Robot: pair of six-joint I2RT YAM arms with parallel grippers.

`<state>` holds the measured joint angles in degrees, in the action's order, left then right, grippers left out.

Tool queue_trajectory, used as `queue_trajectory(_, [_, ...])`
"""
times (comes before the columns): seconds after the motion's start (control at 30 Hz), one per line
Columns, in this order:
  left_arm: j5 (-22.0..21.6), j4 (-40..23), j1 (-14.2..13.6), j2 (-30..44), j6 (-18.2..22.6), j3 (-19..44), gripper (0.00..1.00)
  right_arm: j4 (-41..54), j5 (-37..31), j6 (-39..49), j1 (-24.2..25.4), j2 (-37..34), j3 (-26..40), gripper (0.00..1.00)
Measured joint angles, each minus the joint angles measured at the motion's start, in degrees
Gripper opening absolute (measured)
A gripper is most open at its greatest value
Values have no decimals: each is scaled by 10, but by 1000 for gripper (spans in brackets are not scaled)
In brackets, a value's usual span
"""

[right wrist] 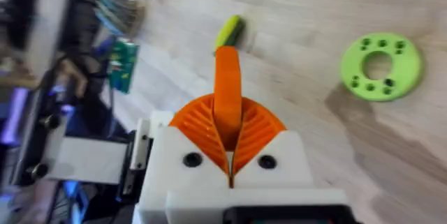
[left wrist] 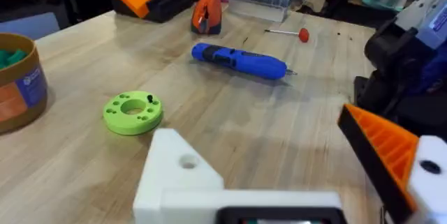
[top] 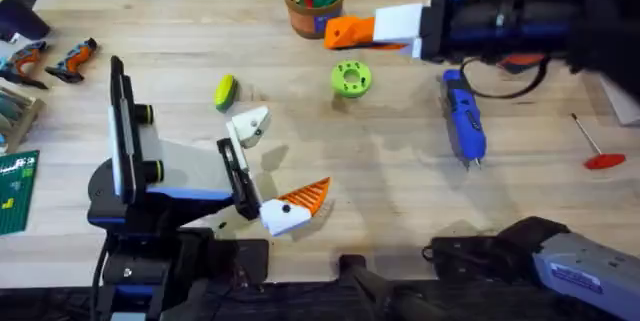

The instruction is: Pick up the gripper from the table and insert it into the empty holder that is missing its gripper. Then pick up a screw, insert it into the mounting hole, and use the screwdriver to tighten it. Finally, clean up the table by picking up the vegetable and placing it into the bucket.

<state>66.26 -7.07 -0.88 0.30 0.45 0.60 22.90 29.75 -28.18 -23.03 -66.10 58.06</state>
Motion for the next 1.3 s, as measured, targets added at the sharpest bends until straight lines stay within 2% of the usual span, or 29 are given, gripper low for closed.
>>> queue_trajectory(0.13, [0, 0, 0, 0, 0, 0, 985, -109, 102, -44, 30, 8, -83, 16])
queue_trajectory(0.17, [0, 0, 0, 0, 0, 0, 985, -183, 167, -82, 41, 8, -136, 16])
queue_trajectory(0.2, [0, 0, 0, 0, 0, 0, 985, -213, 189, -97, 43, 8, -153, 16])
queue_trajectory(0.4, [0, 0, 0, 0, 0, 0, 985, -357, 279, -175, 46, -9, -213, 16])
queue_trajectory(0.6, [0, 0, 0, 0, 0, 0, 985, -530, 355, -265, 46, -56, -255, 16])
queue_trajectory(0.63, [0, 0, 0, 0, 0, 0, 985, -604, 389, -310, 46, -88, -267, 16])
queue_trajectory(0.83, [0, 0, 0, 0, 0, 0, 985, -721, 451, -383, 42, -148, -272, 16])
queue_trajectory(1.0, [0, 0, 0, 0, 0, 0, 985, -754, 483, -421, 27, -186, -272, 16])
queue_trajectory(1.03, [0, 0, 0, 0, 0, 0, 985, -830, 497, -455, 3, -248, -272, 16])
queue_trajectory(1.07, [0, 0, 0, 0, 0, 0, 985, -844, 497, -463, 1, -255, -272, 16])
queue_trajectory(1.3, [0, 0, 0, 0, 0, 0, 985, -852, 501, -497, -4, -289, -272, 16])
